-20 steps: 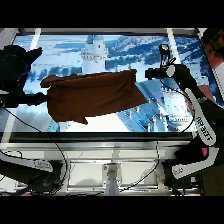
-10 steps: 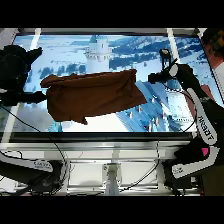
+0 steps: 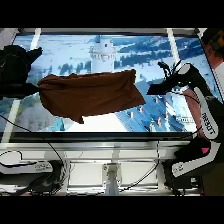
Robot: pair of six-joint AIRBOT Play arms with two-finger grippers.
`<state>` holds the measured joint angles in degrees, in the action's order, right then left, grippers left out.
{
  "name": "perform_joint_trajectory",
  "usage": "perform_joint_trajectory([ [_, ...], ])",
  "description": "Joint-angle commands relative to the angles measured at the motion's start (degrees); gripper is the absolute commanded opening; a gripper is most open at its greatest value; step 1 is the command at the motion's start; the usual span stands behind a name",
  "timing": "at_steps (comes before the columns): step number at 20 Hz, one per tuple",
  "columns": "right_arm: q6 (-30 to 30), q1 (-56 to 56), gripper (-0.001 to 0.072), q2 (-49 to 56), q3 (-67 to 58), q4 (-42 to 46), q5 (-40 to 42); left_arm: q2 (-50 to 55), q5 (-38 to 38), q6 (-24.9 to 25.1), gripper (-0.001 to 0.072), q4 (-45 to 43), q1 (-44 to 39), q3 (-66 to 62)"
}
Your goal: Fold the clothes and pants, and hang the long-sleeved shirts on hangers.
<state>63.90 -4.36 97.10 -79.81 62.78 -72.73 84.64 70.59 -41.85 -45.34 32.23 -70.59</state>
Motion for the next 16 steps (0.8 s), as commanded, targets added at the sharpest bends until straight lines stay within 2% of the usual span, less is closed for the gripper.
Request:
perform_joint_trajectory([
  [1, -1.8, -0.4, 0.0506, 3.4, 0.0, -2.2, -4.8, -1.3, 0.9, -1.7, 0.002, 0.0, 0.0, -0.1],
  [6, -1.5, -0.4, 0.05, 9.1, 0.0, -6.2, -4.0, -1.3, 2.2, -1.7, 0.002, 0.0, 0.0, -0.1],
  [13, -2.6, -0.4, 0.0436, 13.1, 0.0, -19.1, -1.3, -1.3, 2.2, -1.7, 0.002, 0.0, 0.0, -0.1],
  [15, -4.1, -0.4, 0.0344, 13.1, 0.0, -21.0, -0.8, -1.3, 2.2, -1.7, 0.0021, 0.0, 0.0, -0.1],
  [16, -4.8, -0.4, 0.026, 13.1, 0.0, -22.0, -0.4, -1.3, 2.2, -1.7, 0.002, 0.0, 0.0, -0.1],
])
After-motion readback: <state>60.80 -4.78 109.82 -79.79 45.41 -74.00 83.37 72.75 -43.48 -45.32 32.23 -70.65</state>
